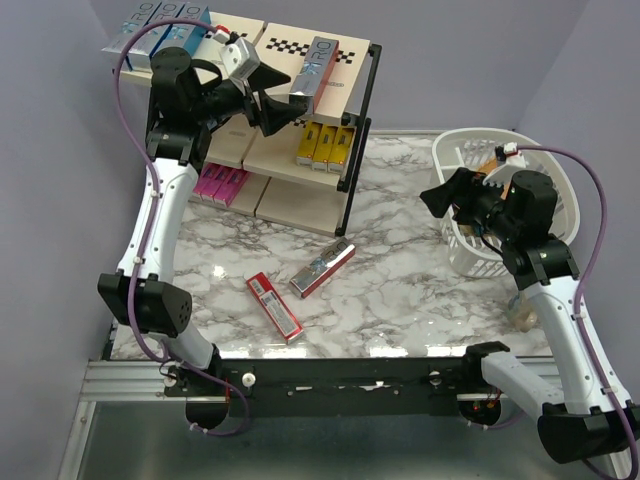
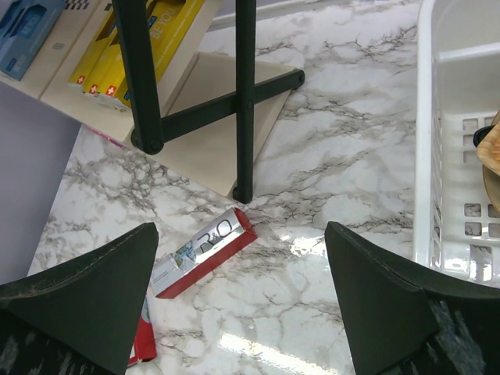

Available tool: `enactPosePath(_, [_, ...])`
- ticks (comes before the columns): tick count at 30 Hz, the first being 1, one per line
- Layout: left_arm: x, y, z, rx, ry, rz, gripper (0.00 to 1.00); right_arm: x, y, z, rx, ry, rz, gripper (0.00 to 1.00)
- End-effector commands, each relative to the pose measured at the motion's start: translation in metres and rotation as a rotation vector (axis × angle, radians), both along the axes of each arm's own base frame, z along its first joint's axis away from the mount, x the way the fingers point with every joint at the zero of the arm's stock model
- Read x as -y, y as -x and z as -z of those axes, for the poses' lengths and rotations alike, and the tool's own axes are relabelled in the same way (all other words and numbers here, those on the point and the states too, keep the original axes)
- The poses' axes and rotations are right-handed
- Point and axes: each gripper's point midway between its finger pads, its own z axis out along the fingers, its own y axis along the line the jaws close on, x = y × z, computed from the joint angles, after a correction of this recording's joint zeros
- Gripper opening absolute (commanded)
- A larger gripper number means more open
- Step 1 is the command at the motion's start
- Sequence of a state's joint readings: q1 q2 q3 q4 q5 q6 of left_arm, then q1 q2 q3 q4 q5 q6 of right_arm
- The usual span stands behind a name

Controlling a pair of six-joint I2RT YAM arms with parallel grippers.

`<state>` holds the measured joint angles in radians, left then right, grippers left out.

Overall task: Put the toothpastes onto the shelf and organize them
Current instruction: Adjust the toothpaste on the shelf.

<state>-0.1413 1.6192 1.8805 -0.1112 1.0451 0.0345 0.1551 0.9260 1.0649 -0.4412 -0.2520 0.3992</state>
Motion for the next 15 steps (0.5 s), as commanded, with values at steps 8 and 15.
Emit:
enactPosePath(8, [0.005,-0.007,-0.011,-0.012,0.037,0.084,0.81,-0.001,-0.002,-0.010,0.030,-0.002,-0.015,0.96])
enactPosePath(15, [0.008,-0.012,-0.011,-0.022,0.058,0.130,0.80,-0.003,-0.002,-0.011,0.028,-0.005,-0.020,0.96])
